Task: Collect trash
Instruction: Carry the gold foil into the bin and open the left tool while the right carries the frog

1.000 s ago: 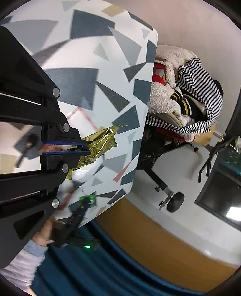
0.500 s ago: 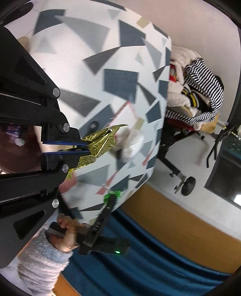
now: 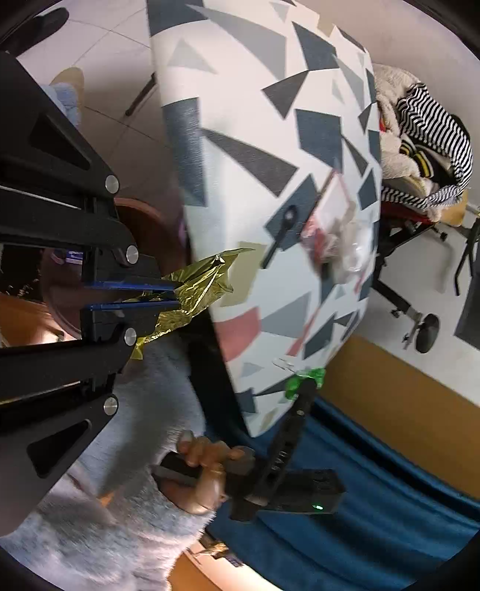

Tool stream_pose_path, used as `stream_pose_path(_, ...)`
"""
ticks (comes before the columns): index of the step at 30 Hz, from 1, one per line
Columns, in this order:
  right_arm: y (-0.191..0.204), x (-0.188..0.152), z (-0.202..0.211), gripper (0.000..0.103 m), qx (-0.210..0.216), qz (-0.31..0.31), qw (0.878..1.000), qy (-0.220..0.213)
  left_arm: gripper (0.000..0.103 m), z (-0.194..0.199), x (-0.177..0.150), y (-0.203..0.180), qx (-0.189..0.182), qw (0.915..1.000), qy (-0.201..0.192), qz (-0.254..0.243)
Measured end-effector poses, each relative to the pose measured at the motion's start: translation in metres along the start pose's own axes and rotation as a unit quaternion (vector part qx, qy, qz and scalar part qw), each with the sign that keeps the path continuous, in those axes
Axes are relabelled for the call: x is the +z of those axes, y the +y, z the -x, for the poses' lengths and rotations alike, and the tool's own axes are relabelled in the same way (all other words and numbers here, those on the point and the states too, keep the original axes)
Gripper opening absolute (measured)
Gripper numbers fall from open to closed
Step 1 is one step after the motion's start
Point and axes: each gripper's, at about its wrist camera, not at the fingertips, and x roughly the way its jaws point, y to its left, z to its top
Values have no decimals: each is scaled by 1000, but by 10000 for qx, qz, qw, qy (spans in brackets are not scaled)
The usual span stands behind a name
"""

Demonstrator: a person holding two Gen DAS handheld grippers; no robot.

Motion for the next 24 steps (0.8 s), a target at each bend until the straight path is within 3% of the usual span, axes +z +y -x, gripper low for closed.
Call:
stream_pose_path(12, 5, -38, -1, 33, -2, -51, 9996, 290, 6, -72, -32, -1, 285, 9959, 827, -225)
stream_pose_path(20, -4, -56, -6, 33, -52, -260, 9988, 403, 7, -121, -37, -3, 260, 9929, 1136, -224)
stream_pose_path(23, -9, -60, -7, 33, -81, -347, 9985, 423, 13, -133, -36, -4, 143, 9930, 1167, -85)
stream_pose_path(24, -9, -61, -7, 33, -83, -357, 9984, 426, 22, -135, -34, -5, 83, 9935, 1132, -45)
